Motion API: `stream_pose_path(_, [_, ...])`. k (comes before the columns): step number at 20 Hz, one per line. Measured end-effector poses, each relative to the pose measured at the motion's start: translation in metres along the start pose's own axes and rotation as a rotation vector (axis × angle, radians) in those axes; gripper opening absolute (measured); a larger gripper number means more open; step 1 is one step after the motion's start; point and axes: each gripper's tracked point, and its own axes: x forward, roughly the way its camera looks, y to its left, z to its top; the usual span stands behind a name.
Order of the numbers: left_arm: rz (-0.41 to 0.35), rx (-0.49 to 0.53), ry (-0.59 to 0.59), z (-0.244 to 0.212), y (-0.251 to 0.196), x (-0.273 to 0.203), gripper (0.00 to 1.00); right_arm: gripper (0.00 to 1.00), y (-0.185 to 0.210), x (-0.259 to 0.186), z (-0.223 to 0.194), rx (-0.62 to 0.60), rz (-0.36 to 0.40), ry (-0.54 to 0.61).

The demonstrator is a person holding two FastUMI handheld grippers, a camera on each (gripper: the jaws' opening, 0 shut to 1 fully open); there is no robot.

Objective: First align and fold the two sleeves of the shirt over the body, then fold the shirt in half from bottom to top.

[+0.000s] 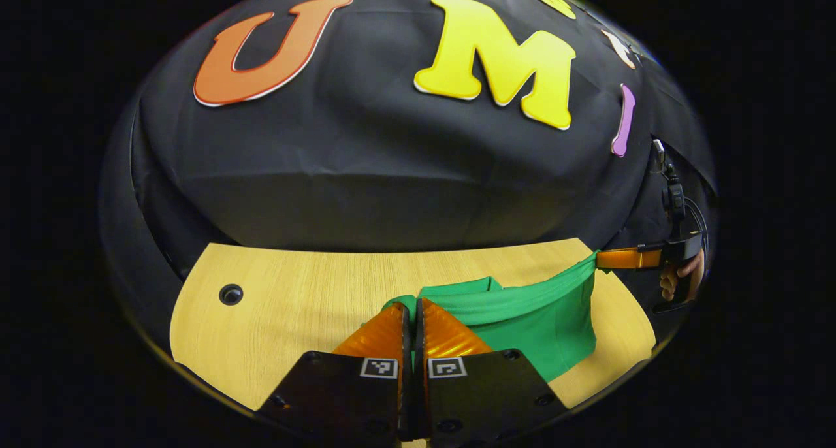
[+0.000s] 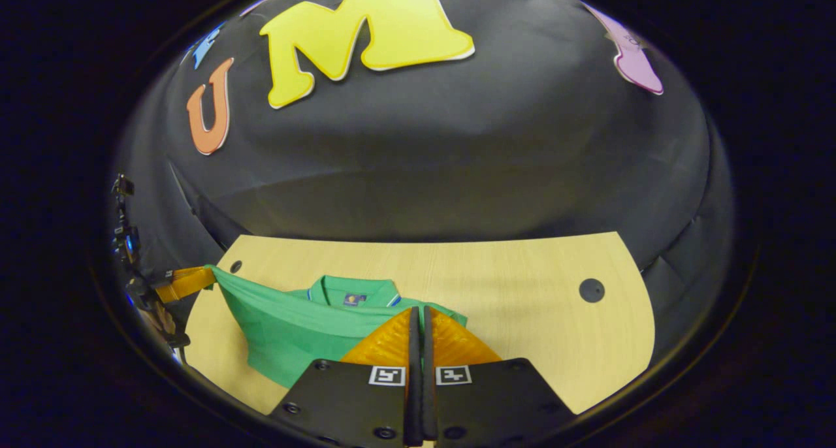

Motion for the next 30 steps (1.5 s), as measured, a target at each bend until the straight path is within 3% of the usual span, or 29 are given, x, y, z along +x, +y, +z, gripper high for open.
stream_pose_path(9, [0.077, -0.034, 0.039, -0.038, 0.033, 0.063, 0.04, 0.02, -0.001, 0.075, -0.026, -0.030, -0.024, 0.038])
stream_pose_path(13, [0.070, -0.051, 0.055, -0.050, 0.026, 0.082, 0.05, 0.00, -0.004, 0.098, -0.034, -0.006, -0.044, 0.044])
stream_pose_path(16, [0.067, -0.054, 0.056, -0.052, 0.019, 0.092, 0.02, 0.07, -0.006, 0.108, -0.042, 0.009, -0.052, 0.053])
stream_pose_path(19, [0.093, -0.065, 0.057, -0.051, 0.020, 0.084, 0.76, 0.17, -0.011, 0.103, -0.045, -0.009, -0.079, 0.033])
stream_pose_path(20, [0.105, -0.068, 0.055, -0.050, 0.021, 0.080, 1.00, 0.32, -0.012, 0.097, -0.043, -0.018, -0.080, 0.017])
stream_pose_path(21, [0.108, -0.075, 0.049, -0.048, 0.021, 0.075, 1.00, 0.40, -0.011, 0.090, -0.041, -0.028, -0.089, -0.001])
stream_pose_path(24, [0.126, -0.100, 0.017, -0.035, 0.021, 0.057, 0.99, 0.89, -0.012, 0.065, -0.035, -0.048, -0.125, -0.050])
stream_pose_path(25, [0.128, -0.105, 0.005, -0.031, 0.020, 0.048, 1.00, 0.96, -0.009, 0.054, -0.032, -0.053, -0.130, -0.066])
stream_pose_path(30, [0.126, -0.076, -0.087, 0.007, -0.004, -0.024, 1.00, 0.96, 0.015, -0.025, -0.011, -0.090, -0.139, -0.182])
